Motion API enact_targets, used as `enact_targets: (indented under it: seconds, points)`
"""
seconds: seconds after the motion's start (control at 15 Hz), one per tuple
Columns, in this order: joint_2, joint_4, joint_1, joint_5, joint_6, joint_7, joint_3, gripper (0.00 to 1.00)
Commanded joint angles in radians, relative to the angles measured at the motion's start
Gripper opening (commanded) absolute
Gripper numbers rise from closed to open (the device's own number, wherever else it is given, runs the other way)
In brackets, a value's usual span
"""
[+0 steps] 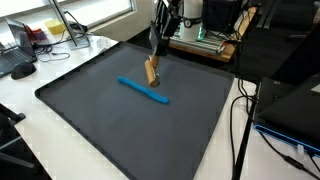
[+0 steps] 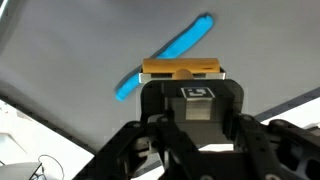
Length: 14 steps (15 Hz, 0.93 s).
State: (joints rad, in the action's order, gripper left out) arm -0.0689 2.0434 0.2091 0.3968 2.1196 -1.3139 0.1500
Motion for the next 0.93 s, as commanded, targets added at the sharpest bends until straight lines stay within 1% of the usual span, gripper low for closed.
enact_targets:
  seconds: [0.0,0.2,0.53,0.73,0.87]
  points:
    - [0.007,0.008,0.032,0.071,-0.006,-0.069,0.027,0.22]
    - [-0.007,0.005,0.058,0.096,-0.009,-0.062,0.050,0.22]
    - [-0.026,0.004,0.083,0.061,0.003,0.037,0.078,0.22]
    - [-0.014,0.019,0.079,0.036,0.043,0.164,0.085,0.22]
    - [-0.004,0.029,0.065,0.007,0.087,0.288,0.081,0.22]
